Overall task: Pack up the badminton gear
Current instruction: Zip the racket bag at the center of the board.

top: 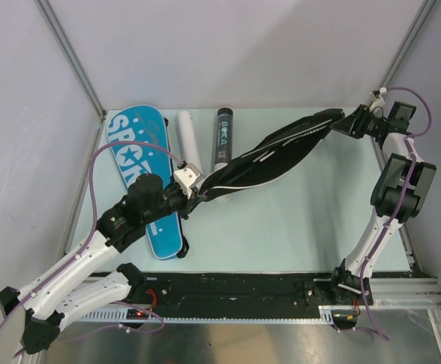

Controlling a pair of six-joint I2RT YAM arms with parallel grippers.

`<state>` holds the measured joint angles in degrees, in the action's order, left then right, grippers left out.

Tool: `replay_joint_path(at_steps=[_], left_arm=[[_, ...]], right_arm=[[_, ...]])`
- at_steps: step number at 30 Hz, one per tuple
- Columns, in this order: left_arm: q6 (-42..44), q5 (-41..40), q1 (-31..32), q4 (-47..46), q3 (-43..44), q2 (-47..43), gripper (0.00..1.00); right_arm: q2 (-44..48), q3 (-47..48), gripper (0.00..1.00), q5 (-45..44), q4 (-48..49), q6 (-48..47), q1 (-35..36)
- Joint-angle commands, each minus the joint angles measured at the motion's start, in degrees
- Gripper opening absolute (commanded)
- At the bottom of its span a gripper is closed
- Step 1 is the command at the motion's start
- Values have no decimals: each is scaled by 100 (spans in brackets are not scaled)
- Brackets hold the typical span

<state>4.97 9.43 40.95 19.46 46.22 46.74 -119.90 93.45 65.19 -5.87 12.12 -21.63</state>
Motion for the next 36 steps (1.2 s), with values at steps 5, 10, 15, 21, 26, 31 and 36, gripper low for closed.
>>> replay_joint_path(at_steps=[5,10,15,21,26,31,36], left_arm=[[-150,44,-75,-406,144,-173,0],[-157,18,-69,-400,159,-149,0],[-110,-160,-68,-396,203,-95,0],[-57,-237,-75,-400,224,-12,0],[-34,-279,-70,-420,225,220,0],[37,-348,-70,-450,262,302,0],[136,-529,-70,-548,163,231,0]], right_arm=[[11,-123,25,288,512,354,-82],[191,-359,2,317,922,499,-130],[463,-482,0,167,732,306,-67],[676,-540,0,228,916,769,120],[1011,-861,0,389,1285,1068,497],[1257,-1000,0,283,1167,1362,741],[1186,-970,0,454,1557,2562,670]])
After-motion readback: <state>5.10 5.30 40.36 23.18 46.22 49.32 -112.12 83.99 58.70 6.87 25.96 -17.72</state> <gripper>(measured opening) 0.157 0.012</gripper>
